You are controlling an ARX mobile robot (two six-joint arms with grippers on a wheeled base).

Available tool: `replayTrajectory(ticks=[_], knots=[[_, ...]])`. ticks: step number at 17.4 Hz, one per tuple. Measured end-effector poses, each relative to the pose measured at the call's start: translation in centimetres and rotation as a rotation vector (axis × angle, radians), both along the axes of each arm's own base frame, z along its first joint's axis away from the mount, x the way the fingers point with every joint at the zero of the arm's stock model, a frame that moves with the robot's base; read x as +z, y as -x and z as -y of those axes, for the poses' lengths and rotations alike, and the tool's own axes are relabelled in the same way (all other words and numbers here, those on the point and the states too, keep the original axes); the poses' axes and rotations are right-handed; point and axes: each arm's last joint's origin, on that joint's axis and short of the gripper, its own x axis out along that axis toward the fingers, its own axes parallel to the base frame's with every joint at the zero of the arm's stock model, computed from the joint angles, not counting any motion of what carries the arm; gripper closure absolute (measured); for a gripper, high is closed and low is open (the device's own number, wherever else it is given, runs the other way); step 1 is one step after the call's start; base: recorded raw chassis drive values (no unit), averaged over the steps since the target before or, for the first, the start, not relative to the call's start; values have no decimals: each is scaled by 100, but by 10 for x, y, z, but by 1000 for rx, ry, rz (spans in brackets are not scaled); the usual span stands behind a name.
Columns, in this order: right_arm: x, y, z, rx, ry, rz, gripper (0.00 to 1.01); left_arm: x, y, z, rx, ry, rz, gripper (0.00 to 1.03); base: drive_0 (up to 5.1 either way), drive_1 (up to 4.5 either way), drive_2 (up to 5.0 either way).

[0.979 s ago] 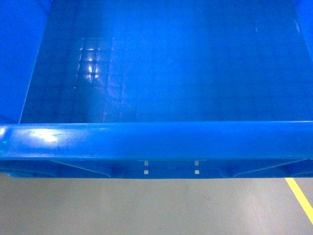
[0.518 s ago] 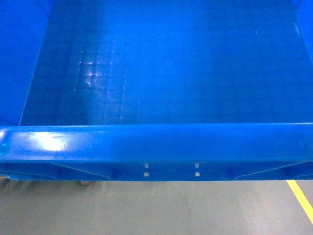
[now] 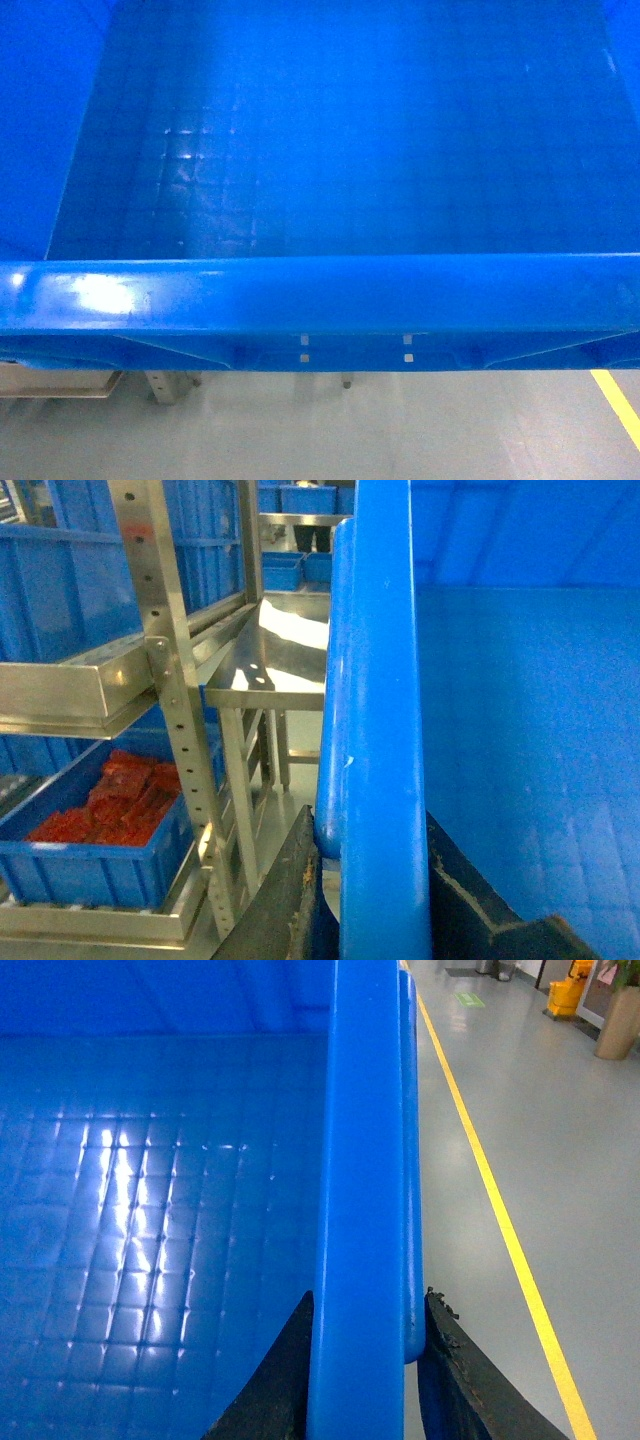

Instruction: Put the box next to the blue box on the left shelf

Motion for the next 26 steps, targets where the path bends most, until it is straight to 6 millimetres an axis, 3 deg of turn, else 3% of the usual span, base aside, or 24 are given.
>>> replayTrajectory(ticks=[12,26], knots=[[0,0,0,-1,0,2,80,0,0,0,-2,-3,1,86,-432,32,429],[0,0,0,0,-1,1,80,1,1,0,0,-3,3,86,-498,231,257]])
